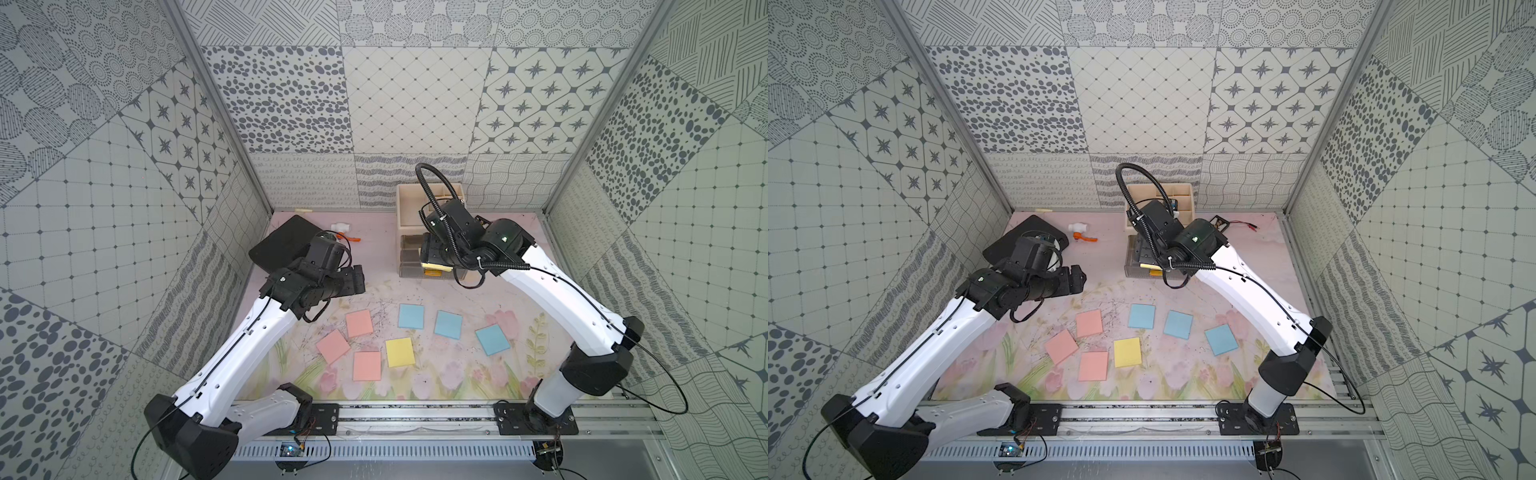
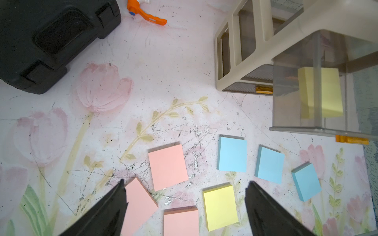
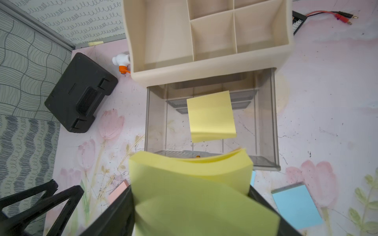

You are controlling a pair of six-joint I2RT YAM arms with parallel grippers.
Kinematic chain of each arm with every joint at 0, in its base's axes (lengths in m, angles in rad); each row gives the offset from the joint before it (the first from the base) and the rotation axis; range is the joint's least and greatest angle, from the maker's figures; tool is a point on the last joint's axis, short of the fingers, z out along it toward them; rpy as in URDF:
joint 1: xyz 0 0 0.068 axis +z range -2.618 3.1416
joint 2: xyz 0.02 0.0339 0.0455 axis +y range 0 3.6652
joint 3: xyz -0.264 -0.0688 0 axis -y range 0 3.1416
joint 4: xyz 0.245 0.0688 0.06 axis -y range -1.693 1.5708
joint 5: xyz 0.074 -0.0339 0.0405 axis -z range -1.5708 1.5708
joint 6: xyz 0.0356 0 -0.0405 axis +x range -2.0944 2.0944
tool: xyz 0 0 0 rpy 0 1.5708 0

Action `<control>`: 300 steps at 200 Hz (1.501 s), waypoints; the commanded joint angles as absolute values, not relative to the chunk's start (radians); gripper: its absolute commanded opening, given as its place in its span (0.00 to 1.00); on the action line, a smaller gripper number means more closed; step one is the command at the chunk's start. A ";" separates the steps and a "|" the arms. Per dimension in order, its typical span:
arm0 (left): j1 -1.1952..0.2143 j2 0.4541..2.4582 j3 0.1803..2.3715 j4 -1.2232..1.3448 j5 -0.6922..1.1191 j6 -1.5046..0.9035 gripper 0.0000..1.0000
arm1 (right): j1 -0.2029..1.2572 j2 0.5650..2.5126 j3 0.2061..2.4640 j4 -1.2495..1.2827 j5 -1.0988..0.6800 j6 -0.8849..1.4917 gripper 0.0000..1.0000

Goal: Please put the sticky notes in the drawer by color
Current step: Pick up the sticky notes from the center of the board, then place the sticky notes in the drawer.

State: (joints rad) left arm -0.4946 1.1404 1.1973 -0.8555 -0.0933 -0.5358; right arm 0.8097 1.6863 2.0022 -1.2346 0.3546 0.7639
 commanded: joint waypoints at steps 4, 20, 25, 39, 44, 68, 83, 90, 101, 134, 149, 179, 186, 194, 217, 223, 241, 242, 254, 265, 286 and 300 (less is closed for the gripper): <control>-0.491 1.150 1.209 -0.830 -0.104 -0.545 0.92 | 0.749 1.736 2.062 -1.158 0.328 0.651 0.79; -0.491 1.155 1.211 -0.833 -0.111 -0.538 0.92 | 0.725 1.763 2.086 -1.155 0.334 0.624 0.79; -0.491 1.157 1.212 -0.836 -0.114 -0.536 0.92 | 0.720 1.770 2.089 -1.152 0.337 0.617 0.80; -0.492 1.164 1.213 -0.834 -0.119 -0.532 0.92 | 0.702 1.783 2.085 -1.138 0.336 0.603 0.79; -0.491 1.168 1.215 -0.836 -0.120 -0.532 0.92 | 0.697 1.788 2.085 -1.132 0.334 0.599 0.80; -0.491 1.180 1.216 -0.834 -0.118 -0.534 0.92 | 0.671 1.809 2.066 -1.111 0.318 0.591 0.79; -0.491 1.187 1.218 -0.834 -0.117 -0.535 0.92 | 0.662 1.811 2.036 -1.087 0.315 0.588 0.79; -0.491 1.188 1.218 -0.835 -0.118 -0.535 0.92 | 0.658 1.811 2.021 -1.076 0.309 0.589 0.80; -0.491 1.188 1.218 -0.835 -0.121 -0.534 0.92 | 0.653 1.808 1.996 -1.058 0.301 0.592 0.80; -0.491 1.198 1.222 -0.833 -0.120 -0.541 0.92 | 0.647 1.789 1.932 -1.015 0.279 0.613 0.81; -0.491 1.198 1.226 -0.826 -0.110 -0.546 0.92 | 0.646 1.787 1.902 -0.996 0.279 0.619 0.82; -0.491 1.195 1.227 -0.830 -0.114 -0.545 0.92 | 0.642 1.797 1.890 -0.989 0.286 0.618 0.83; -0.491 1.196 1.229 -0.833 -0.118 -0.542 0.92 | 0.640 1.800 1.893 -0.989 0.288 0.617 0.84; -0.492 1.195 1.230 -0.836 -0.120 -0.540 0.92 | 0.638 1.805 1.896 -0.990 0.287 0.617 0.87; -0.492 1.189 1.231 -0.842 -0.122 -0.538 0.92 | 0.637 1.817 1.913 -1.000 0.278 0.614 0.90; -0.492 1.186 1.230 -0.842 -0.121 -0.540 0.92 | 0.637 1.817 1.914 -1.000 0.277 0.614 0.91; -0.491 1.181 1.227 -0.842 -0.126 -0.541 0.92 | 0.637 1.811 1.926 -1.008 0.291 0.608 0.93; -0.491 1.181 1.227 -0.842 -0.127 -0.541 0.92 | 0.637 1.809 1.927 -1.009 0.292 0.608 0.93; -0.491 1.178 1.226 -0.844 -0.128 -0.541 0.92 | 0.637 1.799 1.945 -1.019 0.305 0.598 0.92; -0.491 1.179 1.226 -0.844 -0.128 -0.541 0.92 | 0.637 1.794 1.979 -1.038 0.318 0.587 0.92; -0.491 1.184 1.229 -0.838 -0.114 -0.544 0.92 | 0.637 1.781 2.064 -1.088 0.334 0.565 0.91; -0.491 1.193 1.229 -0.825 -0.088 -0.550 0.93 | 0.639 1.776 2.127 -1.131 0.336 0.557 0.92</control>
